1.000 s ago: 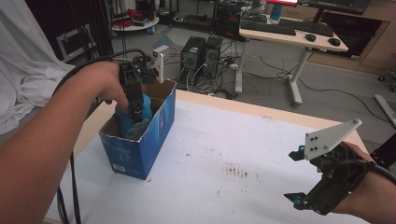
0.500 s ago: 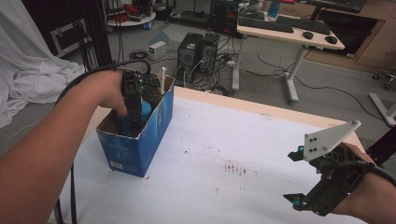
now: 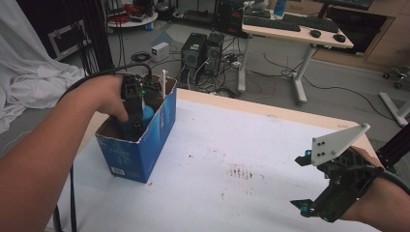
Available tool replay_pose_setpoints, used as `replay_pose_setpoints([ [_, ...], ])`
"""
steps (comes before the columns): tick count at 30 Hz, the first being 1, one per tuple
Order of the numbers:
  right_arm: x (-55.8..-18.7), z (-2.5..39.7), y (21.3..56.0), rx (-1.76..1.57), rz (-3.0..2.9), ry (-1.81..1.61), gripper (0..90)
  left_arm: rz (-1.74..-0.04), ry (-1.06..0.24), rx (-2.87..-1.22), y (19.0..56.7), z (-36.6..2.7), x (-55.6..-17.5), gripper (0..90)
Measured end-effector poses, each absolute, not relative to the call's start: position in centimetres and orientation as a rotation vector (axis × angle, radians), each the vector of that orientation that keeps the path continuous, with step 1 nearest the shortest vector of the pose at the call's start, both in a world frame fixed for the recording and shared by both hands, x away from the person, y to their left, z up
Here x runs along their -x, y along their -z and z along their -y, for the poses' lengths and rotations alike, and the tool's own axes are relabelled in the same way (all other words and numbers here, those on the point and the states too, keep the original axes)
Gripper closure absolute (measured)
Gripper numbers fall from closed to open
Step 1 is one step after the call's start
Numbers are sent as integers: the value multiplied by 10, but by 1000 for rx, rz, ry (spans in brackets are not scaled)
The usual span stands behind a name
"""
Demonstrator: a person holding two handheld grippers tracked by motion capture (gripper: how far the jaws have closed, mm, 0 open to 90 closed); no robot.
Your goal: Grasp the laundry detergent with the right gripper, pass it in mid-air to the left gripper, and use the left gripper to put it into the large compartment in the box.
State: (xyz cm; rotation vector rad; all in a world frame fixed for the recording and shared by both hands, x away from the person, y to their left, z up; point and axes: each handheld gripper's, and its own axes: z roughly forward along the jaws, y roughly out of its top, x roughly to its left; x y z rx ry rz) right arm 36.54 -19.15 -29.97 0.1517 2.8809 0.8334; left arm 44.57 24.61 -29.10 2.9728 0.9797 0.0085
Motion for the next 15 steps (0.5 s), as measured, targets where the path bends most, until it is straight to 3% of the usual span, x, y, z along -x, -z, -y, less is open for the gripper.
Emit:
replay_pose_setpoints([
  [15,-368,191,302,-143,-2890,-828,10,-1042,-48,-2949,265,-253,-444,229],
])
